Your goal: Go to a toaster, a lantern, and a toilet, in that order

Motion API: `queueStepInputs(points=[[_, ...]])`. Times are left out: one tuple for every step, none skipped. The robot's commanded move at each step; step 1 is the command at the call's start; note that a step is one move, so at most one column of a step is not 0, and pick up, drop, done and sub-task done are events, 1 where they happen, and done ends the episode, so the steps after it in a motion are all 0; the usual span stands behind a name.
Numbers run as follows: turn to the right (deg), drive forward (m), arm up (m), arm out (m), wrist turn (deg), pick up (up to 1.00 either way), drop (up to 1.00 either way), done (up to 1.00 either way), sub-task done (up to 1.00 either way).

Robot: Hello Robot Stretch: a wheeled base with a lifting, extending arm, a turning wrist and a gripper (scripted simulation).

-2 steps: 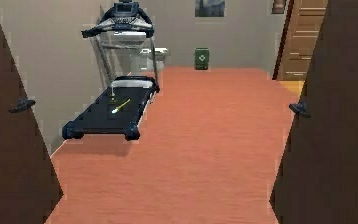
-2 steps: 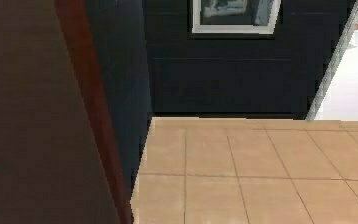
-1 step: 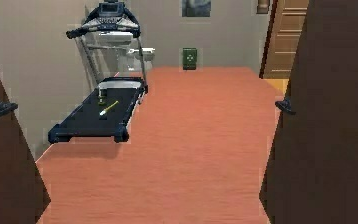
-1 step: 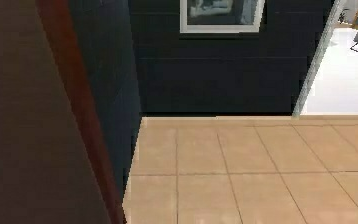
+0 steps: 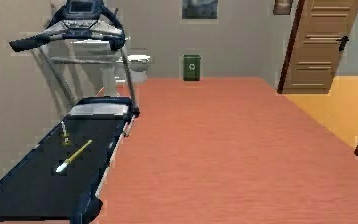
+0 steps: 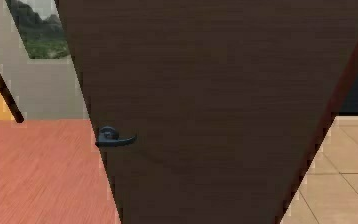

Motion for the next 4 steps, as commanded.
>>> queueStepInputs(points=[[0.0,1.00,0.00,0.00,0.0,0.00,0.00,0.00,0.00],[0.0,1.00,0.00,0.00,0.0,0.00,0.00,0.00,0.00],[0.0,1.00,0.00,0.00,0.0,0.00,0.00,0.00,0.00],[0.0,0.95,0.00,0.00,0.0,0.00,0.00,0.00,0.00]])
